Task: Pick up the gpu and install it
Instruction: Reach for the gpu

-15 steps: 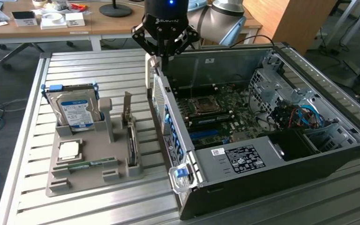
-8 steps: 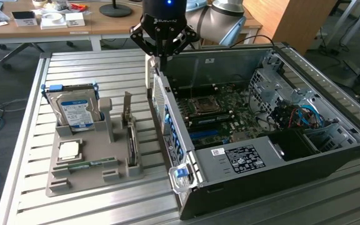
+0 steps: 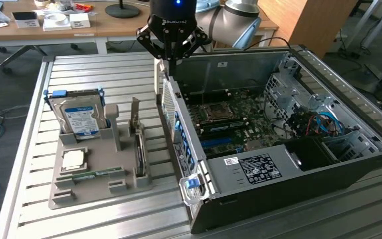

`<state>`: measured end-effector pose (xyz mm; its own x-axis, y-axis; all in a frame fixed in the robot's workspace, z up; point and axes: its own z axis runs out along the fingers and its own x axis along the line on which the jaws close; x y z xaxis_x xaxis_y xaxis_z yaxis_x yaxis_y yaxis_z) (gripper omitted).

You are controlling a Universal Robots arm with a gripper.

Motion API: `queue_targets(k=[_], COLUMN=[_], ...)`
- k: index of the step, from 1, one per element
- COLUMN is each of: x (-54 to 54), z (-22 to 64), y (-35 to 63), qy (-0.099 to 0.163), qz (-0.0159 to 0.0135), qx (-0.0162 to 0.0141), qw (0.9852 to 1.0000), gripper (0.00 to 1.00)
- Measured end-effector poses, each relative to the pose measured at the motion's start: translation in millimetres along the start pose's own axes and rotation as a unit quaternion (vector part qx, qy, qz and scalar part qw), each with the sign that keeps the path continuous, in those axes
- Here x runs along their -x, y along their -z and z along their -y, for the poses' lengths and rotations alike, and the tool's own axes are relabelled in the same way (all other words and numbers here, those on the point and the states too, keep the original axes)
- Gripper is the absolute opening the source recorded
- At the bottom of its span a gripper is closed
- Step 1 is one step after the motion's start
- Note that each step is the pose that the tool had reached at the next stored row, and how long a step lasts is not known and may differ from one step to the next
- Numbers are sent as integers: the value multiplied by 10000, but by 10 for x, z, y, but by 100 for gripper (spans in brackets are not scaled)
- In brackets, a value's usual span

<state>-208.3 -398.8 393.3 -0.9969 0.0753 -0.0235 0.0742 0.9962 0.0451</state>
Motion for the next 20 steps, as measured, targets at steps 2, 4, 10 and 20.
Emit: queue_targets(k=[2,4,10,20], x=[0,-3,-47,-235], z=[0,0,4,18], y=[0,-1,2,6], qy=[0,0,0,0], qz=[0,0,0,0], qx=[0,1,0,0], qw=[10000,10000,10000,10000], gripper=[11,11,11,11])
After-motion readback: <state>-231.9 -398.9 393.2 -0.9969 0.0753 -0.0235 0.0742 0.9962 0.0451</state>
